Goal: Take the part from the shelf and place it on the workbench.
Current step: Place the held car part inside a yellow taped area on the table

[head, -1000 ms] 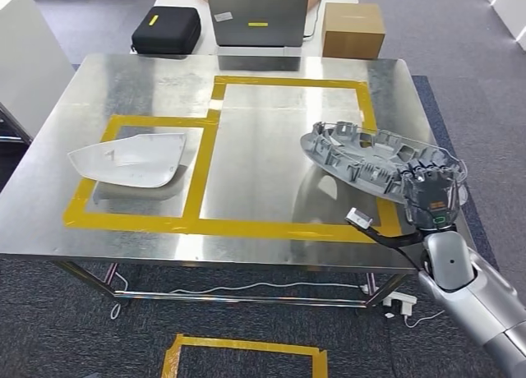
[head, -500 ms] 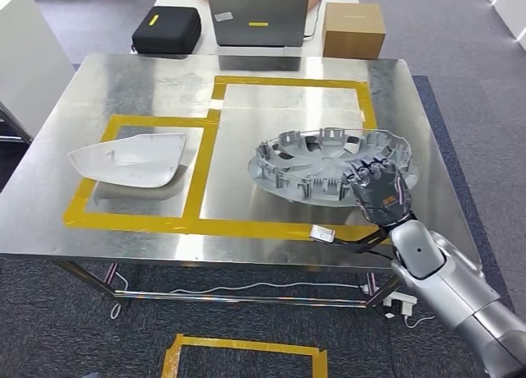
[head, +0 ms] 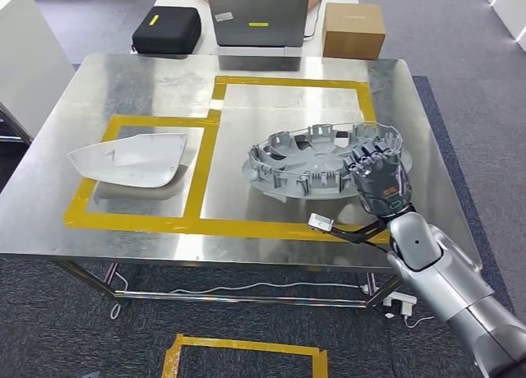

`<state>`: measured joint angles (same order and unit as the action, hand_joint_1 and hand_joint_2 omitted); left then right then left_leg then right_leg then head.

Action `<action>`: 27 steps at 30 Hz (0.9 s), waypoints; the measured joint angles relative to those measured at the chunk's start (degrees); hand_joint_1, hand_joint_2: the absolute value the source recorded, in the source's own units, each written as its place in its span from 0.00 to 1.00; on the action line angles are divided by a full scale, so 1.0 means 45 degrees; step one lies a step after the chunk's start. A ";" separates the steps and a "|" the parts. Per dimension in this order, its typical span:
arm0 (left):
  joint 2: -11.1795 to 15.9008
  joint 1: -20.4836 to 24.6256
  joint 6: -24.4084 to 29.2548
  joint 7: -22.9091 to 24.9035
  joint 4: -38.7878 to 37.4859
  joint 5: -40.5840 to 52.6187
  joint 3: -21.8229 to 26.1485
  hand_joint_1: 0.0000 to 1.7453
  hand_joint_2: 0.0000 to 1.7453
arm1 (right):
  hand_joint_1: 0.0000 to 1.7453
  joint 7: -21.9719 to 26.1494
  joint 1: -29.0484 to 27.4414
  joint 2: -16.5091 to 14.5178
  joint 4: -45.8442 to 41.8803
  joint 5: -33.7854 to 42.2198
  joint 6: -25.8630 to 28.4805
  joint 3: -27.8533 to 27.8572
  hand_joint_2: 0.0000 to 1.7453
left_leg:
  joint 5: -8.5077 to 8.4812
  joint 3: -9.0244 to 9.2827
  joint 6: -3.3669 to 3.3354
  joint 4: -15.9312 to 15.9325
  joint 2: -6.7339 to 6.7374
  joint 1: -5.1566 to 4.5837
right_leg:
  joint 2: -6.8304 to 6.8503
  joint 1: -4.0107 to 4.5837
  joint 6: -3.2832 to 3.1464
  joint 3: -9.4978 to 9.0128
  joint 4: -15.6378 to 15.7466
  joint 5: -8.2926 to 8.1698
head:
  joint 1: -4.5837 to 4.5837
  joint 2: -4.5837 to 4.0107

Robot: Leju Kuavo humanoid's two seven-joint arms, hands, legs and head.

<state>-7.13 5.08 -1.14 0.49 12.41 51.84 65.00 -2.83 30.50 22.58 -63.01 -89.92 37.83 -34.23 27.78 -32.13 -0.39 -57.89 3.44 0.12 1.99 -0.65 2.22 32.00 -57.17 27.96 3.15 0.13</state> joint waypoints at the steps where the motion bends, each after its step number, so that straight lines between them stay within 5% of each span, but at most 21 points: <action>1: 0.0006 0.0000 -0.0010 -0.0002 0.0000 0.0000 0.0000 0.00 1.00 | 0.00 -0.0031 -0.0002 0.0000 0.0056 0.0000 0.0000 0.0077 1.00 | 0.0000 0.0000 0.0000 -0.0001 0.0001 0.0000 | -0.0002 0.0000 0.0000 0.0001 0.0000 0.0000 | 0.0000 0.0000; 5: 0.0036 -0.0007 0.0040 -0.0015 -0.0002 -0.0012 0.0000 0.00 0.00 | 0.00 -0.0175 -0.0073 0.0004 0.0281 0.0004 0.0000 0.0366 1.00 | 0.0000 0.0002 0.0000 -0.0004 0.0001 0.0001 | -0.0002 0.0002 0.0001 0.0005 0.0000 -0.0001 | -0.0001 0.0000; 17: 0.0045 -0.0029 0.0235 0.0190 0.0000 -0.0055 0.0001 0.00 0.00 | 0.00 0.0274 -0.0703 -0.0038 0.0927 0.0866 -0.0451 0.1978 1.00 | 0.0000 -0.0006 0.0000 -0.0003 0.0001 0.0001 | -0.0003 0.0002 0.0001 0.0001 0.0000 -0.0001 | 0.0000 0.0000; 24: 0.0023 -0.0024 0.0113 0.0296 0.0001 -0.0516 0.0198 0.00 0.00 | 0.00 -0.0603 0.0139 -0.1398 0.0533 0.4154 -0.7605 0.2413 1.00 | -0.0020 -0.0012 0.0011 0.0001 0.0025 0.0005 | -0.0042 0.0007 -0.0005 0.0020 -0.0011 -0.0026 | -0.0001 0.0000; 27: 0.0004 -0.0028 0.0048 0.0311 0.0001 -0.0639 0.0346 0.00 0.00 | 0.00 -0.1172 0.0935 -0.1971 0.0220 0.5913 -0.9511 0.2025 1.00 | -0.0037 -0.0017 0.0024 0.0000 0.0024 0.0008 | -0.0034 0.0009 -0.0007 0.0036 -0.0019 -0.0031 | -0.0004 0.0000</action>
<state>-7.11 4.95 -0.92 1.89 12.41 48.97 66.56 -8.11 34.71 13.71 -62.02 -63.31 -4.97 -25.12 27.62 -32.21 -0.28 -57.90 3.55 0.16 1.83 -0.61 2.19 32.16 -57.26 27.81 3.14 0.13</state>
